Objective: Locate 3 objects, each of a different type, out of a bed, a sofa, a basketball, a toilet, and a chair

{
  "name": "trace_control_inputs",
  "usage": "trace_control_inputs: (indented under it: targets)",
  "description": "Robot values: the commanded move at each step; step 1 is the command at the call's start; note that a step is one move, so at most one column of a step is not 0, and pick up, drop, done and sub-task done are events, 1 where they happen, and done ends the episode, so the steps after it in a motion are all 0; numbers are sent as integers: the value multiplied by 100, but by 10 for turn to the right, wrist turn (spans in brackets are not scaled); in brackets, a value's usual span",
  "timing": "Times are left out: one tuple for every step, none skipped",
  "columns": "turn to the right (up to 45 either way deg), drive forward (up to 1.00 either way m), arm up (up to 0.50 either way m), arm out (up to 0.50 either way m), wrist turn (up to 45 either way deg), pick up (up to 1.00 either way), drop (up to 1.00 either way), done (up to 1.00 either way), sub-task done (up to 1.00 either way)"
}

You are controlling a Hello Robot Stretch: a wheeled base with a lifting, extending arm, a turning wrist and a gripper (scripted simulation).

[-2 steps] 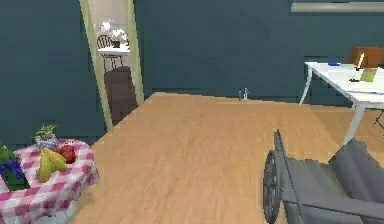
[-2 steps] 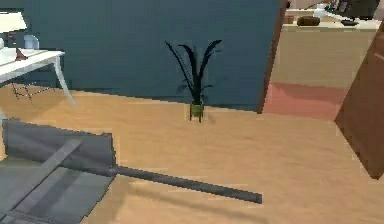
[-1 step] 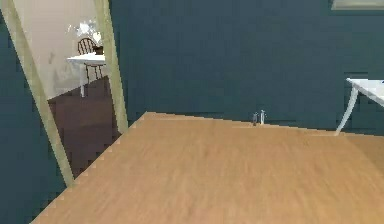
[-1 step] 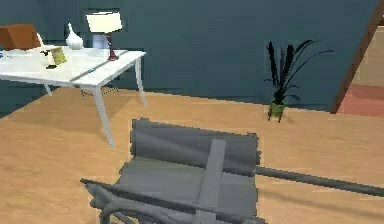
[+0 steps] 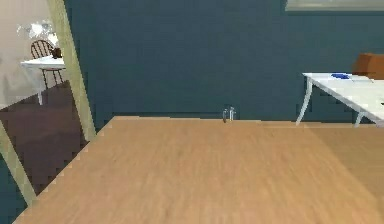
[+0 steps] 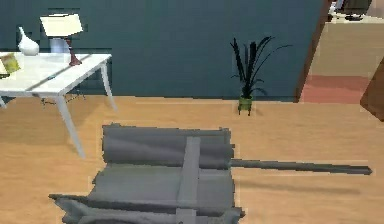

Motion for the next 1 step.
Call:
trace_control_inputs:
  targets:
    - [0, 15, 0, 0, 0, 0, 0, 0, 0]
